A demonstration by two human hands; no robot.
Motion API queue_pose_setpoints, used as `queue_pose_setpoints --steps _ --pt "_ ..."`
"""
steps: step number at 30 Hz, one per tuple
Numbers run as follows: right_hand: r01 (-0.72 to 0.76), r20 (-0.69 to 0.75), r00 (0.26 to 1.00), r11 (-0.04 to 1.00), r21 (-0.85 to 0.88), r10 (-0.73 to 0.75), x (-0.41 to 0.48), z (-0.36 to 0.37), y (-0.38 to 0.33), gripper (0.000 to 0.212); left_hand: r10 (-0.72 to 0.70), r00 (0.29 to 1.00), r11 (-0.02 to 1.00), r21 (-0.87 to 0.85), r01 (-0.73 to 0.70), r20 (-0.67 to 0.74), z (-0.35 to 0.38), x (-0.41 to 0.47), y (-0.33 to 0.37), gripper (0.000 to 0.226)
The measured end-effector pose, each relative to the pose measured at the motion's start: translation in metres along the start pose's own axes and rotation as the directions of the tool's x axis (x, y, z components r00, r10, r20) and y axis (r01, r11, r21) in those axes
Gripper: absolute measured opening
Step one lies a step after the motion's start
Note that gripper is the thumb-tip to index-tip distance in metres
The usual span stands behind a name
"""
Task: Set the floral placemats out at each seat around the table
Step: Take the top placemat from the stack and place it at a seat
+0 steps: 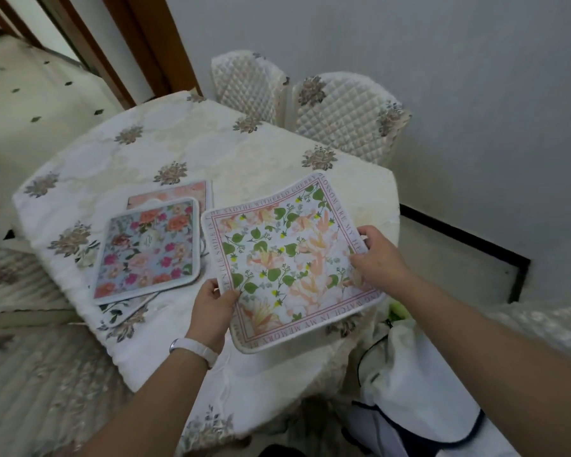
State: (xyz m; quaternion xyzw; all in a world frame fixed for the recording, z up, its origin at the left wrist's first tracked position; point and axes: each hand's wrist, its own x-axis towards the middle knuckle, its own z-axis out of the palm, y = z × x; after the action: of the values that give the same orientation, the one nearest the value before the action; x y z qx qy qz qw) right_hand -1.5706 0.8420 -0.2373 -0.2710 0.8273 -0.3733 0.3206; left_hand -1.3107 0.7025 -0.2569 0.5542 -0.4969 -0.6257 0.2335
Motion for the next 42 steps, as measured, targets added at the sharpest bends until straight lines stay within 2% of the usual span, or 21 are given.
queue_pose_setpoints --steps 2,5,12,18,27,33,39,42 --pt "0.002 0.013 1.000 0.991 -0.133 0.000 0.017 0.004 0.008 0.032 -0.041 0.999 0.999 0.014 0.041 -0.002 0.008 0.005 -0.012 0.015" --pt "-0.032 0.030 0.999 0.970 -0.239 0.041 0.040 0.012 0.022 0.034 -0.116 0.993 0.993 0.016 0.115 0.017 0.021 0.016 -0.032 0.015" --pt "-0.064 0.031 0.996 0.933 -0.354 0.081 0.079 0.024 0.057 0.033 -0.232 0.973 0.972 0.046 0.231 0.015 0.054 0.028 -0.078 0.018" --pt "-0.038 0.034 0.998 0.910 -0.414 0.057 0.101 0.031 0.072 0.037 -0.307 0.951 0.949 0.087 0.302 0.039 0.053 0.024 -0.098 0.018" --pt "-0.030 -0.030 0.999 0.833 -0.552 0.016 0.104 0.033 0.096 0.045 -0.334 0.936 0.890 0.365 0.275 0.110 0.044 0.016 -0.097 0.006" --pt "0.042 0.056 0.998 0.852 -0.522 -0.015 0.083 0.018 0.119 0.049 -0.394 0.916 0.861 0.374 0.343 0.067 0.033 0.001 -0.101 0.015" --pt "0.023 0.044 0.999 0.898 -0.440 -0.004 0.076 0.015 0.120 0.044 -0.380 0.924 0.838 0.414 0.357 -0.027 0.049 0.003 -0.109 0.023" --pt "0.028 0.015 1.000 0.902 -0.431 -0.024 0.076 0.015 0.121 0.037 -0.363 0.932 0.822 0.463 0.330 -0.020 0.055 -0.001 -0.112 0.024"
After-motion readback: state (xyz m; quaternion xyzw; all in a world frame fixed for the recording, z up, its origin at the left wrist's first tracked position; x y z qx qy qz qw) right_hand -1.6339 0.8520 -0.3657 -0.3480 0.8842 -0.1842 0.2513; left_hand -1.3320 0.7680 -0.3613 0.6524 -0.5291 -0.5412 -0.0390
